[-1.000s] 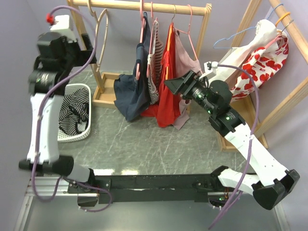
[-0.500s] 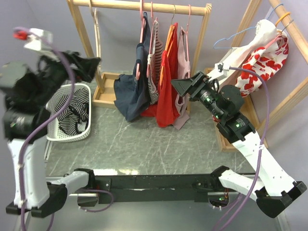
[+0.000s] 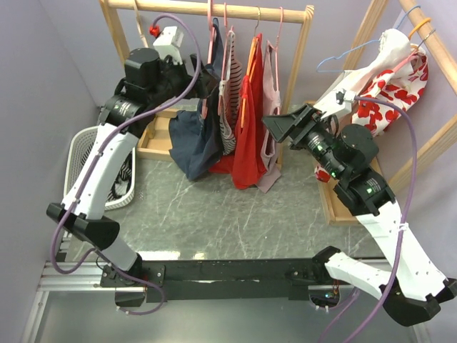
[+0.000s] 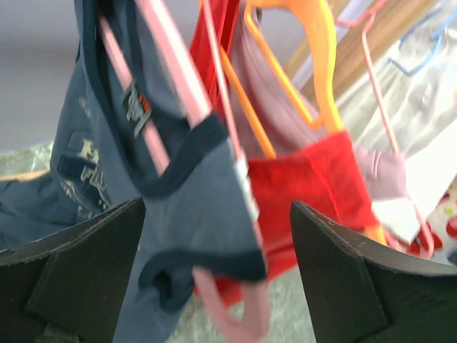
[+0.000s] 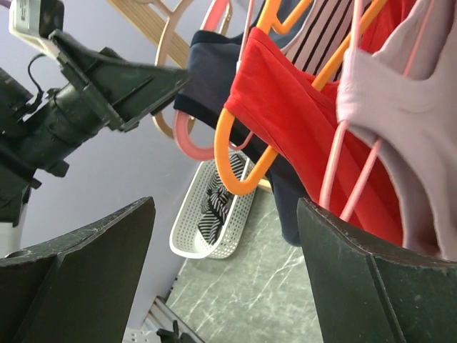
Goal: Remove the tank top from the hanger
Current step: Pick up the hanger from the clothesline.
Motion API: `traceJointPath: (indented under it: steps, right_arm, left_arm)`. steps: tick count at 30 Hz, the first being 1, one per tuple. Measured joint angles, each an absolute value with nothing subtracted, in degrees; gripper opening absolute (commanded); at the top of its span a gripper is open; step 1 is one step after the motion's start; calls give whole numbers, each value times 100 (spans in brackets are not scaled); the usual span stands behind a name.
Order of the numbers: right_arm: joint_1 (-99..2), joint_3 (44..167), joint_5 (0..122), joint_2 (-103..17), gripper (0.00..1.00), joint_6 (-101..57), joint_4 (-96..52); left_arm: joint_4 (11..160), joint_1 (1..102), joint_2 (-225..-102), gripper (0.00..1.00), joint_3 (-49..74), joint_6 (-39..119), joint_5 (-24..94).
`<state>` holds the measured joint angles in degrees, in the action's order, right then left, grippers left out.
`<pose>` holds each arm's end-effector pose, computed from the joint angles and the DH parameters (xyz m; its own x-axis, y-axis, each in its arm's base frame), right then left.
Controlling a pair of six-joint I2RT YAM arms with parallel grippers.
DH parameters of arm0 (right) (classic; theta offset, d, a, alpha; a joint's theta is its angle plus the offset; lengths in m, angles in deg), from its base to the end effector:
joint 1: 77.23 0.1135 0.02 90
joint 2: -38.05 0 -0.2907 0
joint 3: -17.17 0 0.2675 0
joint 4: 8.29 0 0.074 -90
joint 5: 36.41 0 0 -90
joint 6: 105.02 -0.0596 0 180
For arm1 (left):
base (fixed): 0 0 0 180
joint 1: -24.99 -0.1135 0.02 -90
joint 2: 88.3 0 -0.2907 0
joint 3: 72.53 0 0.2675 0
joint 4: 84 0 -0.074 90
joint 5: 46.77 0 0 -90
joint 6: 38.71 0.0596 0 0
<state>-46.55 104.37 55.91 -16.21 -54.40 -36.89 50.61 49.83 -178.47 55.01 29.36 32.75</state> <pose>0.1775 0.1081 0.5050 -0.2952 0.5620 -0.7727 -0.4622 0.6238 0.6303 0.3265 -0.1631 0.5481 -0.3328 -0.2506 -0.9091 0.4875 0.7795 -0.3934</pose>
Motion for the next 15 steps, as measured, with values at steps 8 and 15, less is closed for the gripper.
traceJointPath:
  steps: [8,15]
  right_arm:
    - [-4660,10745,5493,-1842,89,-5249,-3894]
    - [-4664,10749,5458,-2026,89,-5114,-3947]
  left_arm:
    - [4930,5203,-18549,86,6793,2938,4018]
    - [4790,5398,-18769,81,6856,3052,4534]
